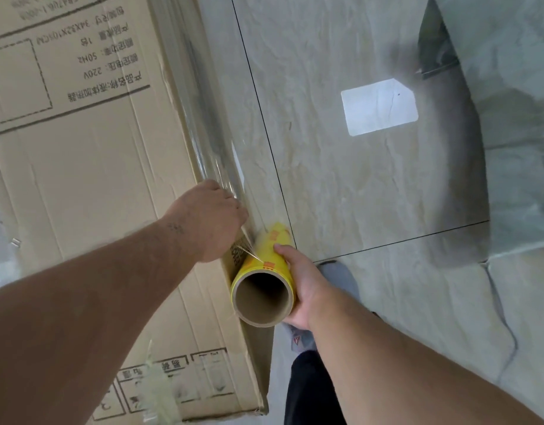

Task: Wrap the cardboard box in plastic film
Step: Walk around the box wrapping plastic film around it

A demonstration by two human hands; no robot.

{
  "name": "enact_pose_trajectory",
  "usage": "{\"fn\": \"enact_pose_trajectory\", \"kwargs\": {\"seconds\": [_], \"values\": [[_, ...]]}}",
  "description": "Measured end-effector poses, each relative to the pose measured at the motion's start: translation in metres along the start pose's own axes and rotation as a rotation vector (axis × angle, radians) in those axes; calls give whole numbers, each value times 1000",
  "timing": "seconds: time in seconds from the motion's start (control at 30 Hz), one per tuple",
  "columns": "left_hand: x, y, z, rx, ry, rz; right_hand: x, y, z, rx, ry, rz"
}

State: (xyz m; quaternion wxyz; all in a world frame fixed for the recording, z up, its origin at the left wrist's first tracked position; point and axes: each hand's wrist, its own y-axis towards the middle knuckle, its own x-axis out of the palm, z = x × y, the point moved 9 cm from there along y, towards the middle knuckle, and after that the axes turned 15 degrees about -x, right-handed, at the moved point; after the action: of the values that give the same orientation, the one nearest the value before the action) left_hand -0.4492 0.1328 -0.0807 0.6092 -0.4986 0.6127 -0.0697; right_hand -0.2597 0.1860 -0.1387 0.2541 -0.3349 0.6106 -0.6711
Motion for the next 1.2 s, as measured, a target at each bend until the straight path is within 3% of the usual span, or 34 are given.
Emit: {"fn": "enact_pose_trajectory", "kwargs": {"seconds": [0.47, 0.7, 0.8, 0.9, 1.0, 1.1, 1.2], "values": [[2, -2, 2, -74, -4, -36, -10, 13, -2, -46, -157, -19], [-1, -15, 15, -22, 84, -114, -25, 31, -1, -195, -772, -25], [1, -19, 16, -31, 142, -117, -25, 35, -6, -185, -874, 4], [5, -20, 15, -43, 166, -107, -25, 18, -14, -149, -747, 36], [4, -16, 17, -33, 150, -50, -38, 4, 2, -80, -388, 73], [6, -14, 27, 28, 89, -96, -31, 2, 24, -69, -22, -5], [7, -16, 31, 68, 93, -155, -23, 6, 26, -93, 146, -20]]}}
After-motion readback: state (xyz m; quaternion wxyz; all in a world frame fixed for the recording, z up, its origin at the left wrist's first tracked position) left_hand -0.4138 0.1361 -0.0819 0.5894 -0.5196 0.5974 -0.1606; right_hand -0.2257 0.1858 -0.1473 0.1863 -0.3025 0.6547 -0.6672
